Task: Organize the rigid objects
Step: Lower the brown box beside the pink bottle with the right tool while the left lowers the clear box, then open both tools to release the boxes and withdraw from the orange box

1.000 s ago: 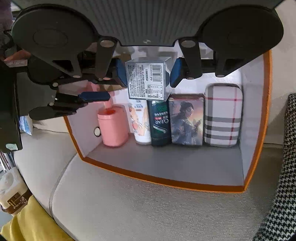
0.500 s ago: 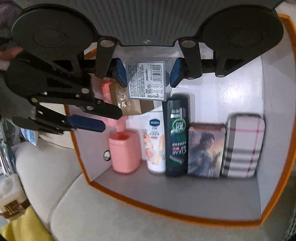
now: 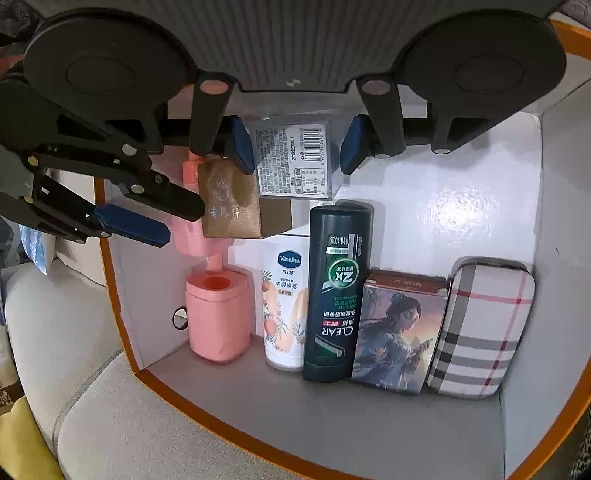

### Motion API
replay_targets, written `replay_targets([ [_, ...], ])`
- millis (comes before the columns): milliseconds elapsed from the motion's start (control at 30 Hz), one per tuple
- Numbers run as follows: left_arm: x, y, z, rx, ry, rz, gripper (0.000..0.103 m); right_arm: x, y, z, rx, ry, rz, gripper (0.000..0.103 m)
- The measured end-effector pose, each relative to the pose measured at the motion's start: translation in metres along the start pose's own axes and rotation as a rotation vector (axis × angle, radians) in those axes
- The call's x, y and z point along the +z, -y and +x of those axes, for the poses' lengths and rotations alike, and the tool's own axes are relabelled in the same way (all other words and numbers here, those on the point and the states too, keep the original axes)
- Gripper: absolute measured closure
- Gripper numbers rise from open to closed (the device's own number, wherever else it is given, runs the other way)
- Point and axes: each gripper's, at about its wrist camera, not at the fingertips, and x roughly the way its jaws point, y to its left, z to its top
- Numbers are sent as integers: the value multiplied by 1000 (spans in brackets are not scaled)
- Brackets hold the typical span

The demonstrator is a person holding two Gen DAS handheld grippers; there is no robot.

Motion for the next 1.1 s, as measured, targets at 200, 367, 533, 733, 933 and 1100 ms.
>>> replay_targets([
  [200,3,-5,-9,-54,16,-24,37,0,0,1,2,-4,-28,63],
  [367,7,-7,-18,-53,8,-21,51,5,-2,4,12,-9,-58,63],
  [533,6,-12,-15,-63,-11,-46,58,18,-6,15,40,-29,-86,63],
  [733,2,-15,-6,-88,-27,-71,68,30,-6,40,78,-96,-56,63],
  [933,3,-16,-5,-95,-30,-50,73,25,-8,43,112,-143,-79,63],
  [1100,4,-16,-5,-102,-43,-18,76,22,-5,43,144,-193,-32,65],
])
